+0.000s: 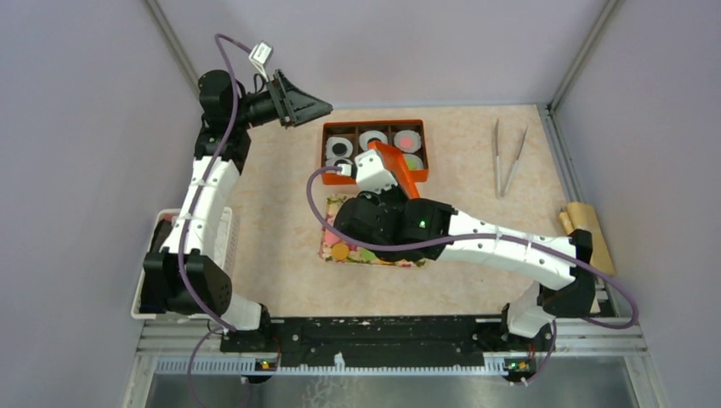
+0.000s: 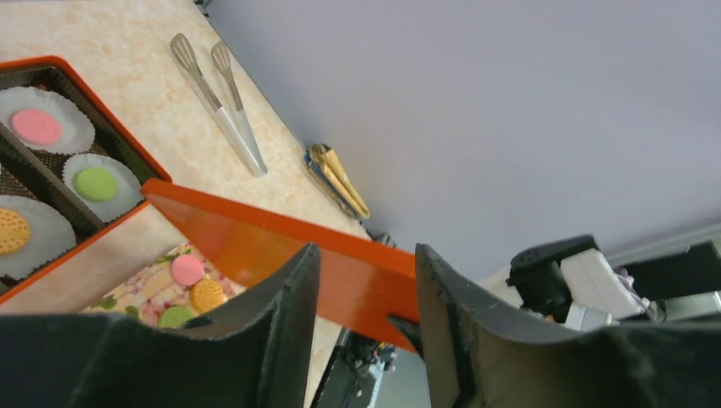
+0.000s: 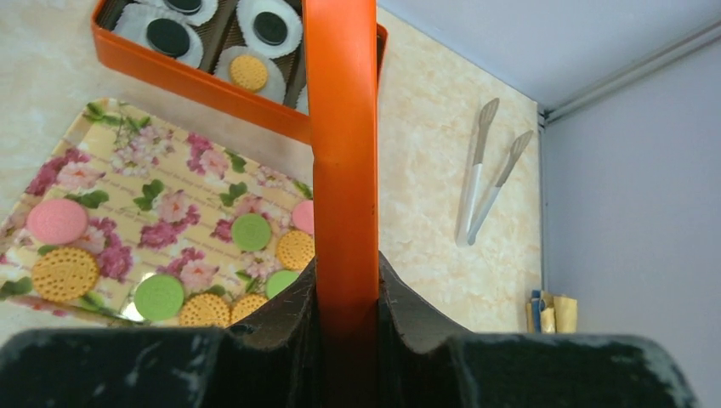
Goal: Pack the cookies
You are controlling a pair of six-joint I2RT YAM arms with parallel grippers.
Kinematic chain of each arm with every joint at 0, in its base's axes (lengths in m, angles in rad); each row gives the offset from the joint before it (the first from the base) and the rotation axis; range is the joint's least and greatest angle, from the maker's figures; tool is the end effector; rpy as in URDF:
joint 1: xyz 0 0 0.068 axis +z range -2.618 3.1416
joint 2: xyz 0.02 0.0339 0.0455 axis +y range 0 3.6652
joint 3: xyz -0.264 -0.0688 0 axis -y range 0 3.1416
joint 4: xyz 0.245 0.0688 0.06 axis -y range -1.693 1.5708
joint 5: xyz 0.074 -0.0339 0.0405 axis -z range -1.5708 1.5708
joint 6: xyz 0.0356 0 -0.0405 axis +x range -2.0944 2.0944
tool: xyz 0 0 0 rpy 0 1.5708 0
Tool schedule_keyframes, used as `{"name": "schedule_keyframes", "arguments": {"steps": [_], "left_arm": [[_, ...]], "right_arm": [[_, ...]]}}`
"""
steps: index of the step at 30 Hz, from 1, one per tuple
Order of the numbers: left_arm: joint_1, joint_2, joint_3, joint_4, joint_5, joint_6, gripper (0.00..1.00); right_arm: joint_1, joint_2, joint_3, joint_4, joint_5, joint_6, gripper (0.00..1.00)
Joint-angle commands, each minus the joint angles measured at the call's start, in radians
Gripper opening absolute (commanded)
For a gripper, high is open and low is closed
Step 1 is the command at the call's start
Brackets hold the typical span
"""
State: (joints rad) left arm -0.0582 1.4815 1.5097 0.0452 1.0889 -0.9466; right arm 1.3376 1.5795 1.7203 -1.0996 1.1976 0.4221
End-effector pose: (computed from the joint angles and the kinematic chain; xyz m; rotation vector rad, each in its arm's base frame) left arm 0.3275 -0.0507 0.4500 0.2360 1.7594 -1.5600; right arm 0.1031 0.2905 0.4001 -0.4590 1.8325 -0.3534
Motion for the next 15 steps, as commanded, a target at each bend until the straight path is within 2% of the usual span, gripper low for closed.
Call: {"name": "schedule_keyframes", "arguments": {"steps": [1, 3, 4, 6, 9, 15], "left_arm": [[0.010, -0.039, -0.019, 0.039, -0.047, 0.034, 0.37], [0.011, -0.054, 0.005, -0.047, -0.140, 0.100, 0.11], [0.011, -0.060, 0.019, -0.101, -0.179, 0.132, 0.02], [0.011, -0.071, 0.039, -0.197, -0.267, 0.193, 0.00], [0.011, -0.095, 0.053, -0.293, -0.398, 0.270, 0.00], [0.009, -0.148, 0.000, -0.376, -0.748, 0.363, 0.00]], "right_arm": [[-0.039, -0.025, 0.045, 0.097, -0.055, -0.059, 0.00], [-0.093, -0.067, 0.050, 0.183, -0.161, -0.101, 0.00], [-0.121, -0.095, 0.050, 0.224, -0.238, -0.118, 0.00], [-0.180, -0.145, 0.053, 0.313, -0.365, -0.132, 0.00], [-0.278, -0.194, 0.091, 0.361, -0.536, -0.130, 0.00], [-0.503, -0.226, 0.075, 0.479, -0.926, -0.039, 0.00]]}}
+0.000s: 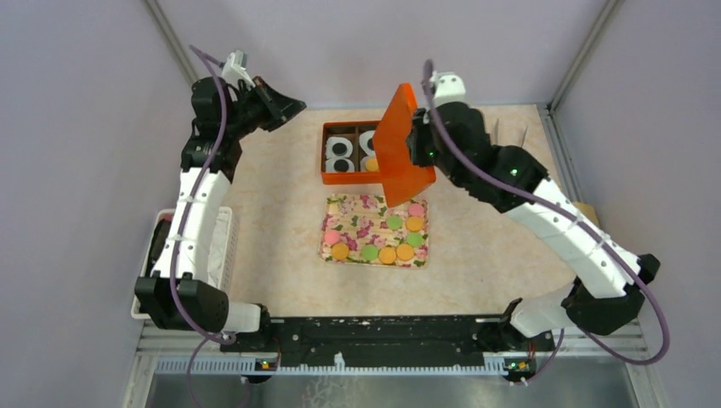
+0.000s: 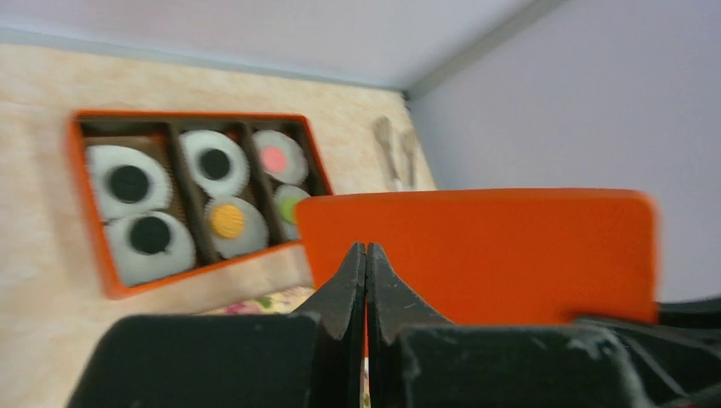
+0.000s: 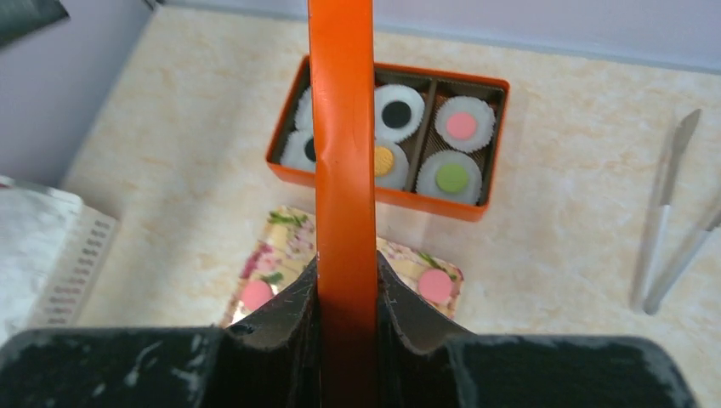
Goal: Pack the cookies
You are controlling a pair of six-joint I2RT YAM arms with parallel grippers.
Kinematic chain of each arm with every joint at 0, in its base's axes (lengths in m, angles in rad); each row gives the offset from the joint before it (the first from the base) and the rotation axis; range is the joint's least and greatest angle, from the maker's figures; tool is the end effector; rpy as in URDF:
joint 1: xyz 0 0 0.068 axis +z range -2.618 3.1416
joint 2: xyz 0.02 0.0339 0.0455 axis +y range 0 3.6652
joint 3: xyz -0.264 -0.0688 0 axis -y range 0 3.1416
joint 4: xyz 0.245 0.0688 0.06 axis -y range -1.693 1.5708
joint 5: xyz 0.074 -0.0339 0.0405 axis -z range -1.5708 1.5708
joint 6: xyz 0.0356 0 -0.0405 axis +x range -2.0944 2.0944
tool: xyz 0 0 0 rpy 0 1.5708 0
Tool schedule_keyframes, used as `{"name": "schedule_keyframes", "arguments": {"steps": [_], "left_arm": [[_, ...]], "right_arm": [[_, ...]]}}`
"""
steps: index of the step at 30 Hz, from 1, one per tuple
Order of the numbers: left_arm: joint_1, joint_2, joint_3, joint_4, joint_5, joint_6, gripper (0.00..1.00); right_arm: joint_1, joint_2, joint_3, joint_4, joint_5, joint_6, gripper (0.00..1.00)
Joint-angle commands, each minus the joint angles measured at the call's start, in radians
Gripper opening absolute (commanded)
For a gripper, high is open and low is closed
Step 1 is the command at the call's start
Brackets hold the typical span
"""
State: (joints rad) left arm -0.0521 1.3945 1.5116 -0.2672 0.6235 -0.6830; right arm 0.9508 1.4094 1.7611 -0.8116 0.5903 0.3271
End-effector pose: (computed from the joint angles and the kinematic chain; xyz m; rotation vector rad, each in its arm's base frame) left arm 0.3102 -0.0370 0.4462 -0.0817 1.8125 -1.0662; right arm 0.1787 0.2161 0.4688 -0.2446 1.9409 0.2423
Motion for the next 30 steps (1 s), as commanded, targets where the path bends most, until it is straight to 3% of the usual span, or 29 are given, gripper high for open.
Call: {"name": "schedule_keyframes", "arguments": {"steps": [1, 7, 9, 15, 21, 30], "left_arm": [[0.003, -0.066, -0.016, -0.071, -0.337, 0.105, 0.00], [-0.019, -0.071, -0.061, -0.086, -0.603, 0.176, 0.00], [-0.028, -0.045, -0.041, -0.109, -0.666, 0.207, 0.00], [-0.031, 0.029, -0.030, -0.088, -0.531, 0.236, 0.00], [-0.031, 0.000, -0.104, -0.041, -0.512, 0.257, 0.00], [-0.032, -0.027, -0.189, 0.006, -0.466, 0.249, 0.00]], "right_arm": [[-0.153, -0.059, 0.011, 0.228, -0.384, 0.079, 0.00], [-0.434, -0.040, -0.164, 0.535, -0.837, 0.273, 0.00], [-0.488, -0.002, -0.188, 0.632, -0.924, 0.334, 0.00], [-0.531, 0.151, -0.206, 0.830, -1.052, 0.402, 0.00], [-0.613, 0.247, -0.355, 1.243, -1.169, 0.660, 0.00], [-0.646, 0.416, -0.463, 1.590, -1.098, 0.841, 0.00]]}}
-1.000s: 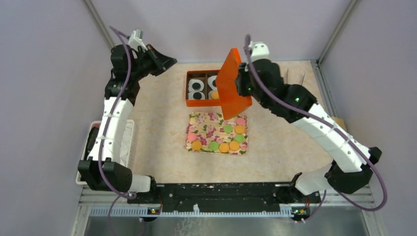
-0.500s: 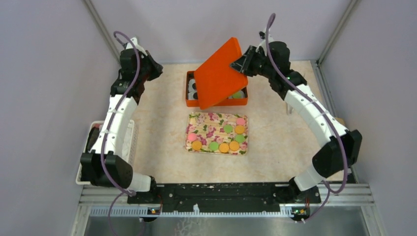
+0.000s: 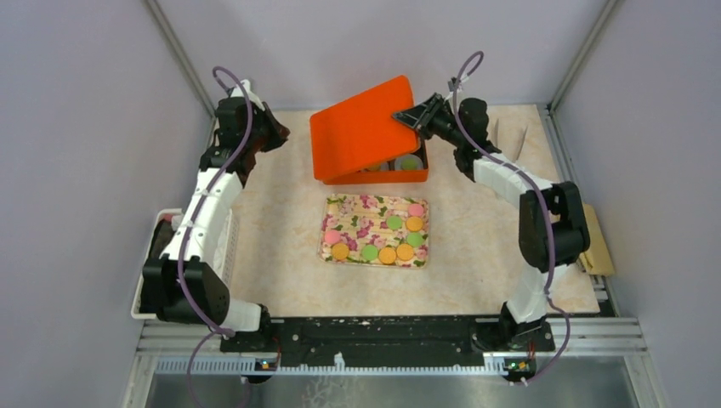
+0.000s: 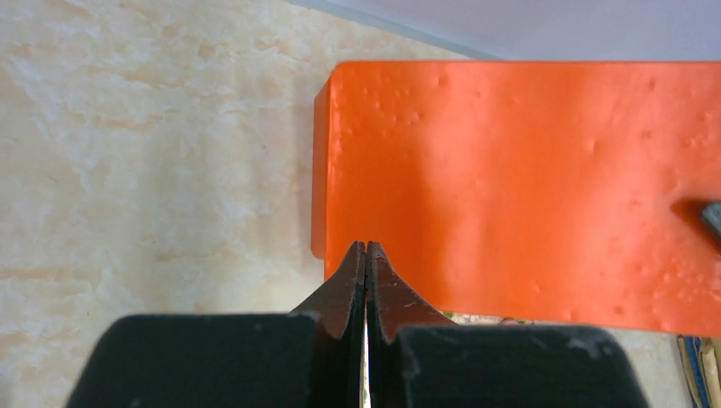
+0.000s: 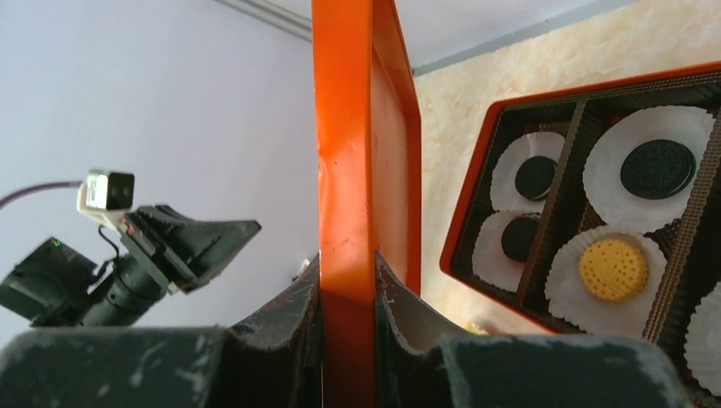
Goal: Pack the cookies
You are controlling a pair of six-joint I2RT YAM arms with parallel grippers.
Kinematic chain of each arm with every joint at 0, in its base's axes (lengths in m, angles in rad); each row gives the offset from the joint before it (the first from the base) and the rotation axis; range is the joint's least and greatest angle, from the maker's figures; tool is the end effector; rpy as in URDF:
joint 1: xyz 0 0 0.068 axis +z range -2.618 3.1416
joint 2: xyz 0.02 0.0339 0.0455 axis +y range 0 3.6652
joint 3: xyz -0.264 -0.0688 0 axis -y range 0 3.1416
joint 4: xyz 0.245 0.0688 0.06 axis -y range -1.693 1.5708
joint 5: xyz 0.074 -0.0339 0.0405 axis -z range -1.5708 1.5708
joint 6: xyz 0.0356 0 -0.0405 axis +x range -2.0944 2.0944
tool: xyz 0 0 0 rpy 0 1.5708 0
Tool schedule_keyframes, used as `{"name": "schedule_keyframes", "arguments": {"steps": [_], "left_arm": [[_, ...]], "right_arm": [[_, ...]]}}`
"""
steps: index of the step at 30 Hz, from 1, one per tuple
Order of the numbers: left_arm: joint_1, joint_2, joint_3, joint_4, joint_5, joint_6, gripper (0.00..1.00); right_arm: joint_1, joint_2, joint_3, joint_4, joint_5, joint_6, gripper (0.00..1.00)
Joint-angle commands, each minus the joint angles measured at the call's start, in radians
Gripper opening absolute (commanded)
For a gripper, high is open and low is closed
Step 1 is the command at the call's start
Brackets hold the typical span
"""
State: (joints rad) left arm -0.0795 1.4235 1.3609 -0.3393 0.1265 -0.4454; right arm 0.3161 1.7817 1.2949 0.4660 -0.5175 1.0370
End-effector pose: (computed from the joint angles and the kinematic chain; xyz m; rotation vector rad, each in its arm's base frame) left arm 0.3287 -0.0307 0.3764 -0.2811 1.9791 -0.4650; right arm 0.3983 0.1488 0.3079 0.1912 1.7839 1.4234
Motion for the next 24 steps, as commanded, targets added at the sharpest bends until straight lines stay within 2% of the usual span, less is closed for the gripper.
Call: {"name": "schedule_keyframes", "arguments": {"steps": [1, 14, 24], "left_arm": [[-0.004, -0.062, -0.050, 0.084, 0.030, 0.012, 0.00], [-0.018, -0.109, -0.197, 0.173, 0.065, -0.007, 0.00], [-0.078, -0.105, -0.279, 0.280, 0.056, -0.001, 0.00]], "right_arm": [[-0.011, 0.072, 0.004, 0.324, 0.018, 0.138, 0.00], [-0.039, 0.241, 0.029, 0.357, 0.028, 0.155, 0.00], [-0.114, 0.345, 0.084, 0.351, -0.058, 0.184, 0.00]]}}
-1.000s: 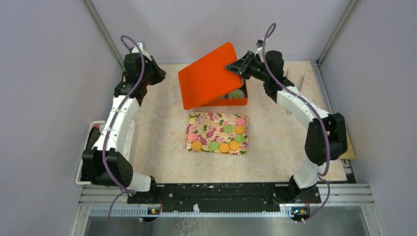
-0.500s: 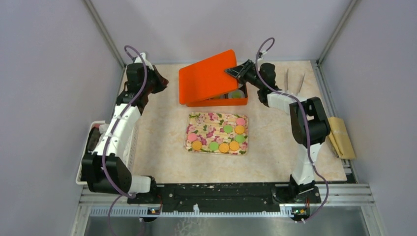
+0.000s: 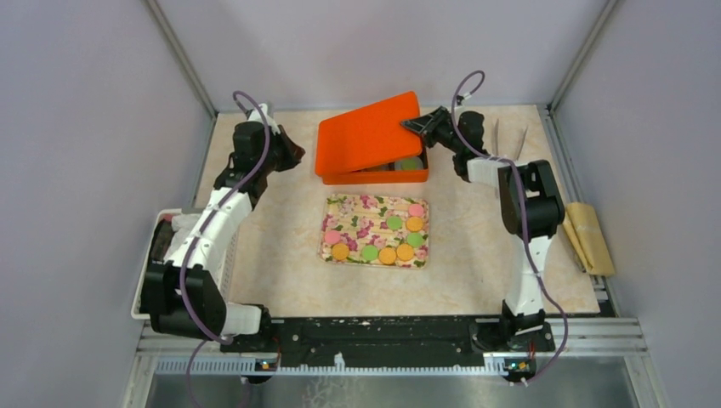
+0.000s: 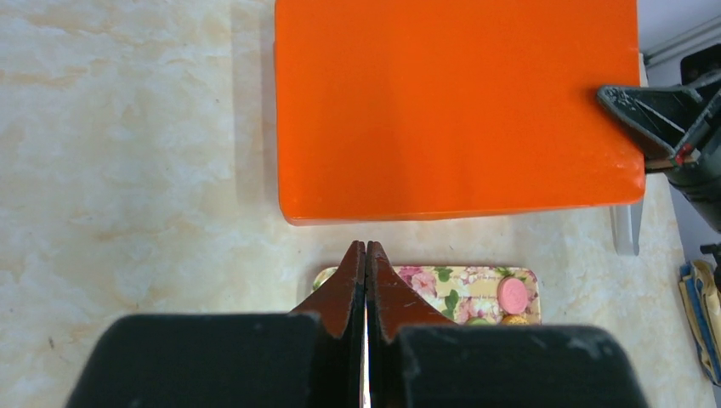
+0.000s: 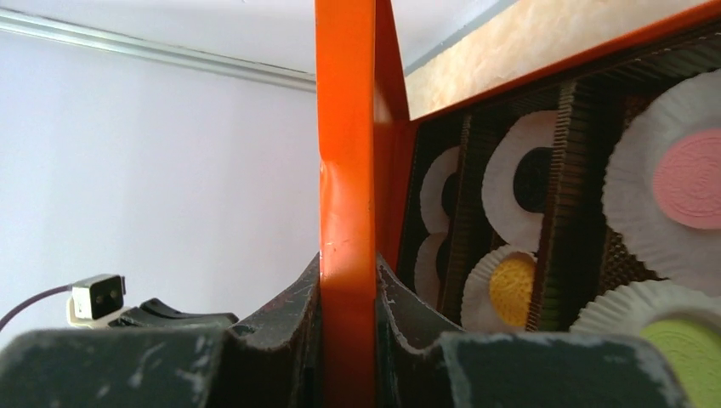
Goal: Pack the cookies
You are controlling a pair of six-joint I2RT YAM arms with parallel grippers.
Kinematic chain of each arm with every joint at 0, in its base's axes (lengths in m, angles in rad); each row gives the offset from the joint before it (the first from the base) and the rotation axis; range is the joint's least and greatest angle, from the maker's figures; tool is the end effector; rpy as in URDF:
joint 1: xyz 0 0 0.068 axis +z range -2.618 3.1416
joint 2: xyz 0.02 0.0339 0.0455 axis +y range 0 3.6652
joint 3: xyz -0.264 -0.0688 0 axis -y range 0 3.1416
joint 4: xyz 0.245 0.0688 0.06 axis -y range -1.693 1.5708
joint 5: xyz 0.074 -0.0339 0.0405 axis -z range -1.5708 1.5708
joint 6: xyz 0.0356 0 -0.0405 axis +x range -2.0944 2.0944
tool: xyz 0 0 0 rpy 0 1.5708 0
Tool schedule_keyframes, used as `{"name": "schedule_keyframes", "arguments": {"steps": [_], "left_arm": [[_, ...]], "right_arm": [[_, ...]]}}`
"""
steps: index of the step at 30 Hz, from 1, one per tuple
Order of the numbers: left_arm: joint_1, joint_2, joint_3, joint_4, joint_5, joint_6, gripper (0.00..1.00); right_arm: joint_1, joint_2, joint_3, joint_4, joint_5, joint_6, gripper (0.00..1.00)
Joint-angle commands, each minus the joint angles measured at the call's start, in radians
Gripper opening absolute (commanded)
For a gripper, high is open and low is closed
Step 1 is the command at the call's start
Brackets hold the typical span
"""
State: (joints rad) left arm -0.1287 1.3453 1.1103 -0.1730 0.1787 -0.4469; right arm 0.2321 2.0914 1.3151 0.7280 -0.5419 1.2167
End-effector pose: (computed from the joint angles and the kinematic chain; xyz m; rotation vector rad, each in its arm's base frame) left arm 0.3099 -0.0465 0.3289 -0.2016 2.0034 -0.5476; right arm 0.4556 0.1266 0.2086 0.4286 1.8016 1.5028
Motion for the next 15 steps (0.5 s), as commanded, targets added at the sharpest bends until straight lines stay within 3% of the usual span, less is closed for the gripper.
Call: {"name": "schedule_keyframes", "arguments": {"steps": [1, 10, 15], "left_arm": [[-0.037, -0.024, -0.036, 0.125, 0.001, 0.002, 0.00], [-0.121, 0.071, -0.052, 0.165, -0.021, 0.035, 0.00], [-0.145, 0.134, -0.092, 0.265, -0.024, 0.031, 0.00]], "right_arm": [[-0.034, 0.041, 0.066, 0.089, -0.040, 0.004, 0.00], [-0.063, 0.113, 0.086, 0.080, -0.115, 0.002, 0.00], [-0.081, 0.131, 0.067, 0.099, -0.133, -0.003, 0.00]]}}
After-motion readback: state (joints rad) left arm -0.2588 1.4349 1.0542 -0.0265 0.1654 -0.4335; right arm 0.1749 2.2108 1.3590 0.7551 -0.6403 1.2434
